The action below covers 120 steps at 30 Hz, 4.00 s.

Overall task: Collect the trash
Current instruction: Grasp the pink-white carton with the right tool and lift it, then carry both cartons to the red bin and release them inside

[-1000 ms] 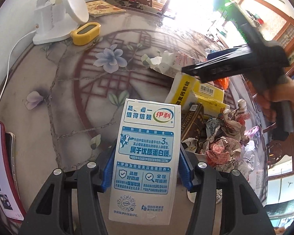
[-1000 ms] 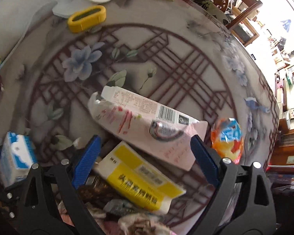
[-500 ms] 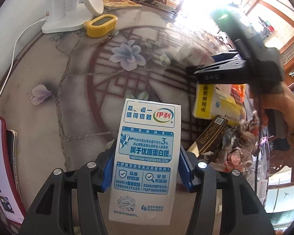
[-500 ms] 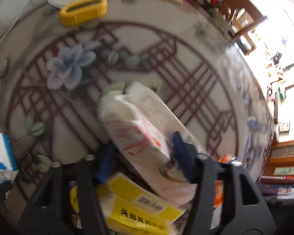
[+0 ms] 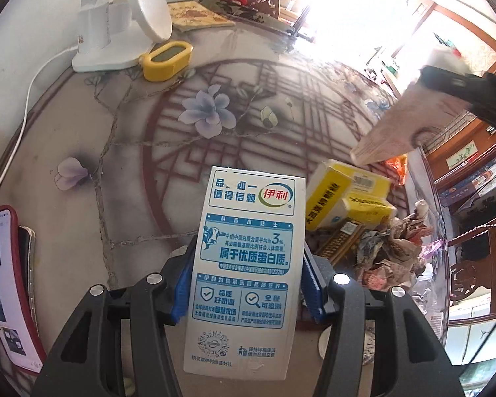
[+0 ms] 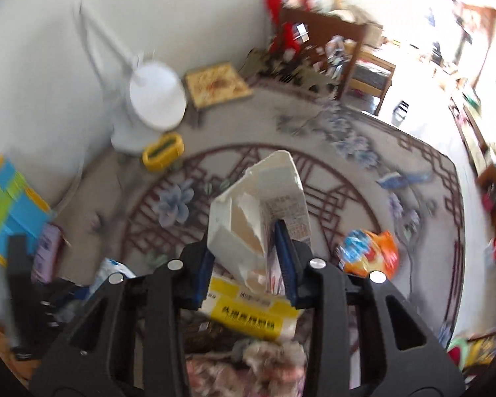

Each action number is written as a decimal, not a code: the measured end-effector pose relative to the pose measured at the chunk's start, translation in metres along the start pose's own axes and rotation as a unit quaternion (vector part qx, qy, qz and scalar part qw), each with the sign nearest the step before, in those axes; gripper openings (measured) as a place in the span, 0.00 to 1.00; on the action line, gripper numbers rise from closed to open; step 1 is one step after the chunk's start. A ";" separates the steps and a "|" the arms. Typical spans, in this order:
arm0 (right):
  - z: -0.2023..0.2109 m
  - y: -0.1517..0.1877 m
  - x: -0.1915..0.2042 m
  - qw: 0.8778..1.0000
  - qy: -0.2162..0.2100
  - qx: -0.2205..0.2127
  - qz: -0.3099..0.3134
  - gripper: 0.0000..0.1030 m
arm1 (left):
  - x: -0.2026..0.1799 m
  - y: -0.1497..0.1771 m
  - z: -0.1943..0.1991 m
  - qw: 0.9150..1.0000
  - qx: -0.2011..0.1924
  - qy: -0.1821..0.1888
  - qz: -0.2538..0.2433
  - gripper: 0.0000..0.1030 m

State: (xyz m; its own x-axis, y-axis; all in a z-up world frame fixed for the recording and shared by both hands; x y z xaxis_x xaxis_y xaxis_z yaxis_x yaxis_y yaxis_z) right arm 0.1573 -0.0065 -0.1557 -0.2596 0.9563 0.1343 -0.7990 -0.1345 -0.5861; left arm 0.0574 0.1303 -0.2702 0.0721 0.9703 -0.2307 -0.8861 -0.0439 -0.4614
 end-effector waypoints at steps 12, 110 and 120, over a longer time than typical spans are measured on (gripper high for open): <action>0.084 0.050 -0.070 0.990 -0.005 -0.044 -0.137 0.34 | -0.071 -0.024 0.032 0.997 -0.048 0.007 -0.058 0.50; 0.319 0.368 -0.520 0.837 0.301 -0.088 -0.448 0.83 | -0.672 0.045 -0.074 0.901 0.009 0.220 -0.375 0.69; 0.279 0.302 -0.474 0.877 0.248 -0.096 -0.401 0.83 | -0.573 0.019 -0.013 0.925 -0.038 0.200 -0.319 0.67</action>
State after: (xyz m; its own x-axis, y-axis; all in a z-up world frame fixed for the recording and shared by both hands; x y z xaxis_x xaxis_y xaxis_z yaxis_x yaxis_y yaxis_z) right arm -0.1122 -0.5727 -0.1734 0.6496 0.7252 0.2283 -0.4987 0.6331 -0.5920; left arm 0.0048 -0.4297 -0.1575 0.7473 0.6392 -0.1814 -0.5703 0.4771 -0.6687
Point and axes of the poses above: each gripper's, at about its wrist camera, not at the fingertips, and z roughly against the way its jaws point, x to its left, y to its underside, the point moved 10 cm from there along -z, roughly the way its jaws point, and after that the axes turned 9 degrees about -z, right-handed, at the moved point
